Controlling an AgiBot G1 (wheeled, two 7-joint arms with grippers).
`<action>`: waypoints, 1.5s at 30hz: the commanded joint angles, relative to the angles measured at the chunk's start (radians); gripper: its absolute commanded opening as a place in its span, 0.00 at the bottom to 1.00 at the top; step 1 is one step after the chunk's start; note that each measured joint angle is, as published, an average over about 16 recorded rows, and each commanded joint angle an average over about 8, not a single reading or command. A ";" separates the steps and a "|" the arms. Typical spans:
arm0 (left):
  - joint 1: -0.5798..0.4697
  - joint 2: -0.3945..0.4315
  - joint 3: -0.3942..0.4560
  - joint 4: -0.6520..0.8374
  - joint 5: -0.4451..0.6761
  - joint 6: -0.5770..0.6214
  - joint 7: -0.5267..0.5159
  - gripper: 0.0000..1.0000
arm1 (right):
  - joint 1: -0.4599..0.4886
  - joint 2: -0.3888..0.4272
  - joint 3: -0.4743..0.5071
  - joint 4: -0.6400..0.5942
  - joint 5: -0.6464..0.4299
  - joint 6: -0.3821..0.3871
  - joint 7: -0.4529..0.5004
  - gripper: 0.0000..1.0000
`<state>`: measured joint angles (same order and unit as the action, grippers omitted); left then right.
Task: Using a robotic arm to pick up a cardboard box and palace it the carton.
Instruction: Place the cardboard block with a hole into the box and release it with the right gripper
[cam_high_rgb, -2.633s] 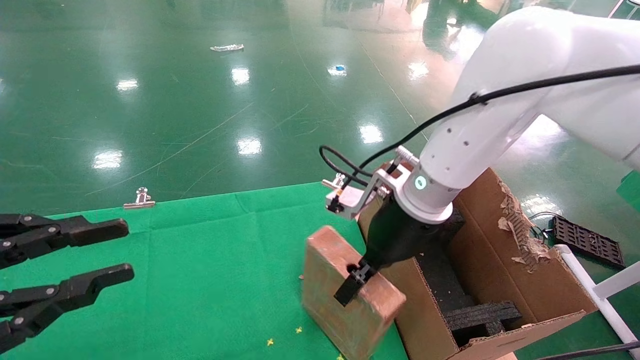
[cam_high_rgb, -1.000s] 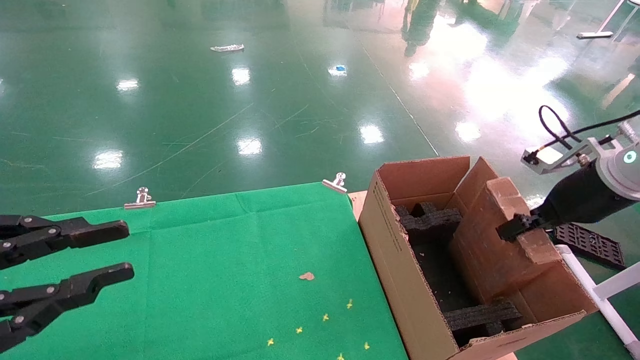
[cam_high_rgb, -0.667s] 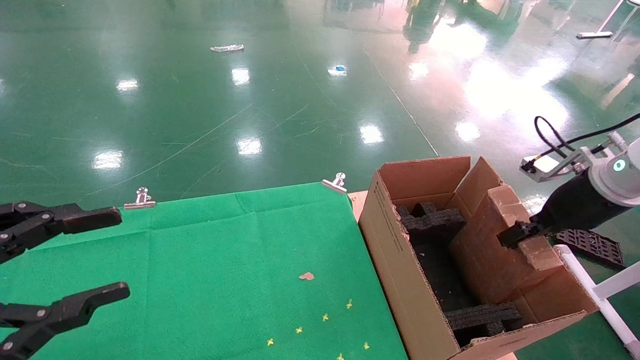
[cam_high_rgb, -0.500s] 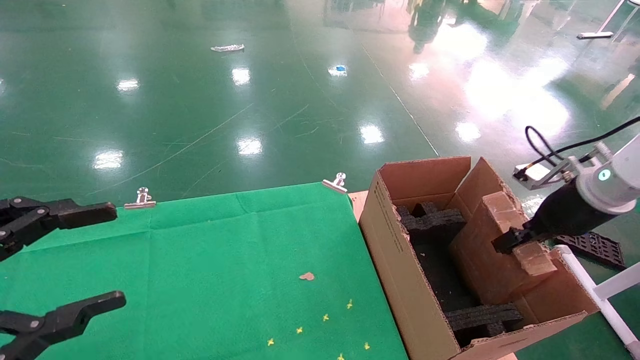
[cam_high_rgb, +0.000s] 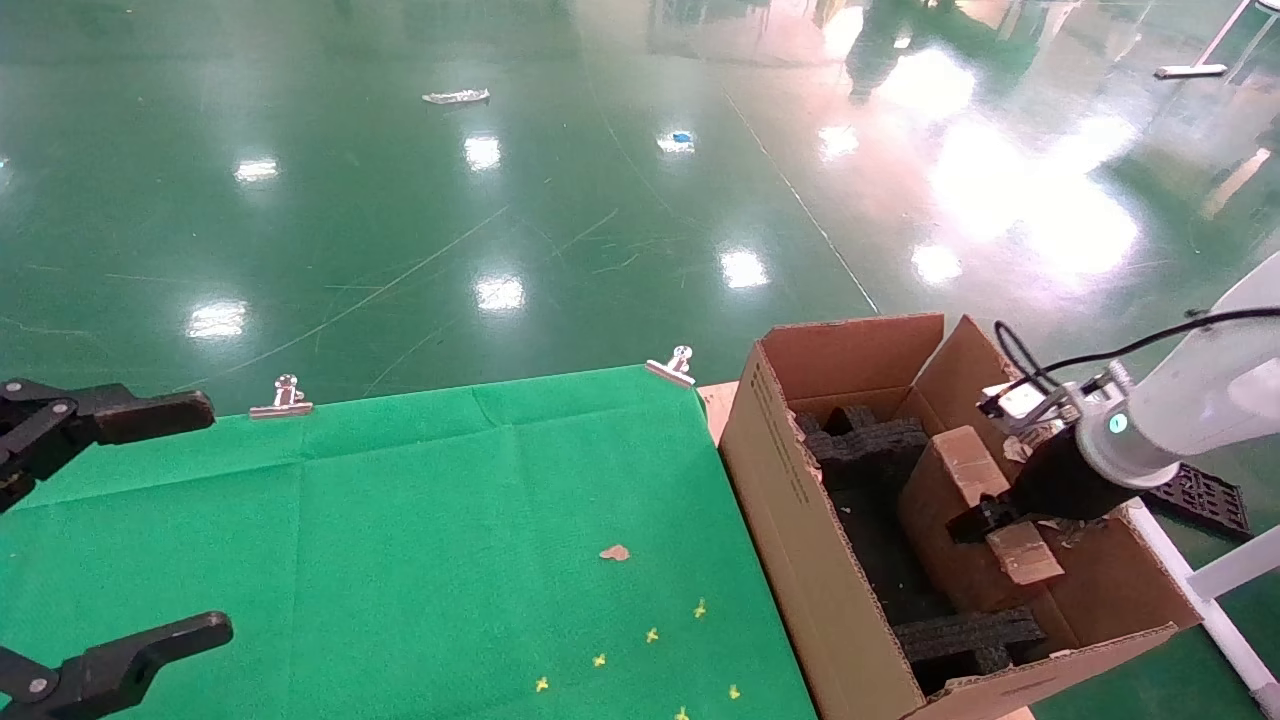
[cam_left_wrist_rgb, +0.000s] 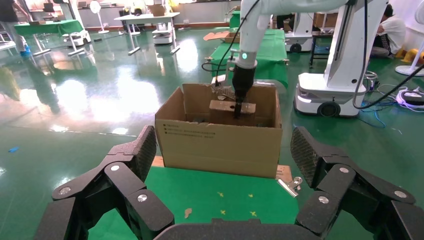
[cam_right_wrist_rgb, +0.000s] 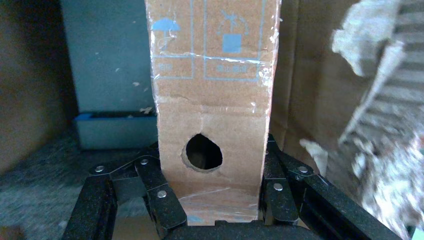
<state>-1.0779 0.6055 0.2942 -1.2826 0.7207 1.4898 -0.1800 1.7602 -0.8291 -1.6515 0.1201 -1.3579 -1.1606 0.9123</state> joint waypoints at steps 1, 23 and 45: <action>0.000 0.000 0.000 0.000 0.000 0.000 0.000 1.00 | -0.027 -0.010 0.007 -0.009 0.011 0.030 -0.012 0.00; 0.000 -0.001 0.001 0.000 -0.001 -0.001 0.001 1.00 | -0.035 -0.041 0.016 -0.091 0.024 0.022 -0.059 1.00; -0.001 -0.001 0.003 0.000 -0.002 -0.001 0.001 1.00 | 0.060 -0.041 0.022 -0.100 0.032 0.007 -0.105 1.00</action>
<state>-1.0785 0.6044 0.2967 -1.2826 0.7190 1.4886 -0.1787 1.8410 -0.8654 -1.6253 0.0255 -1.3208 -1.1604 0.7970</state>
